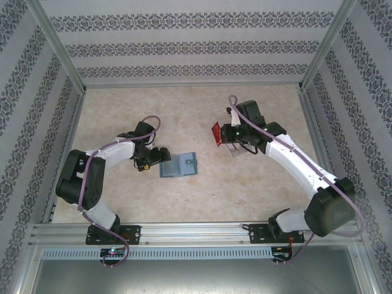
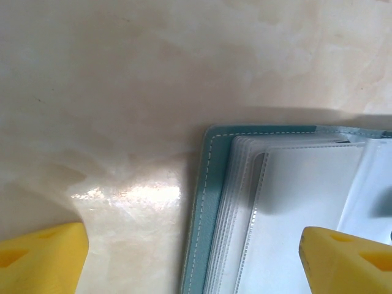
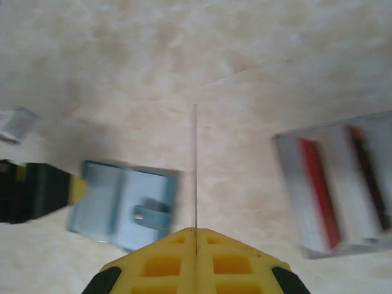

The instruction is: Put the credit cards into the card holder

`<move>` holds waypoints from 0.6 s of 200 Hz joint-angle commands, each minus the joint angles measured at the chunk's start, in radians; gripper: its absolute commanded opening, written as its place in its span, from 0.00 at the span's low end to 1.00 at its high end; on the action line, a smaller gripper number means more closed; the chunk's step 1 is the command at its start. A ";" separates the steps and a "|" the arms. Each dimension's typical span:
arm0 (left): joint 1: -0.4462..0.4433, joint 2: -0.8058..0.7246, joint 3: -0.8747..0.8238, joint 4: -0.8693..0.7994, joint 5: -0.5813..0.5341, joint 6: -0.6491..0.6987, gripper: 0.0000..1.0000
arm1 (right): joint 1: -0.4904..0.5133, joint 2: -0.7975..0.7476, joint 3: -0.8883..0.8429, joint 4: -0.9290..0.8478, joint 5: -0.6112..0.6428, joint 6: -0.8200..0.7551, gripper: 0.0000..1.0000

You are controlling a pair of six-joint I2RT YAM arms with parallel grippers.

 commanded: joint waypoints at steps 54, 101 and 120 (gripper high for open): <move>0.023 0.013 -0.036 0.002 0.073 -0.018 0.71 | 0.093 0.207 -0.198 0.513 -0.406 0.315 0.00; 0.024 0.059 -0.038 0.032 0.081 -0.020 0.61 | 0.083 0.343 -0.155 0.558 -0.522 0.308 0.00; 0.024 0.064 -0.037 0.034 0.078 -0.018 0.56 | 0.083 0.397 -0.138 0.564 -0.582 0.303 0.00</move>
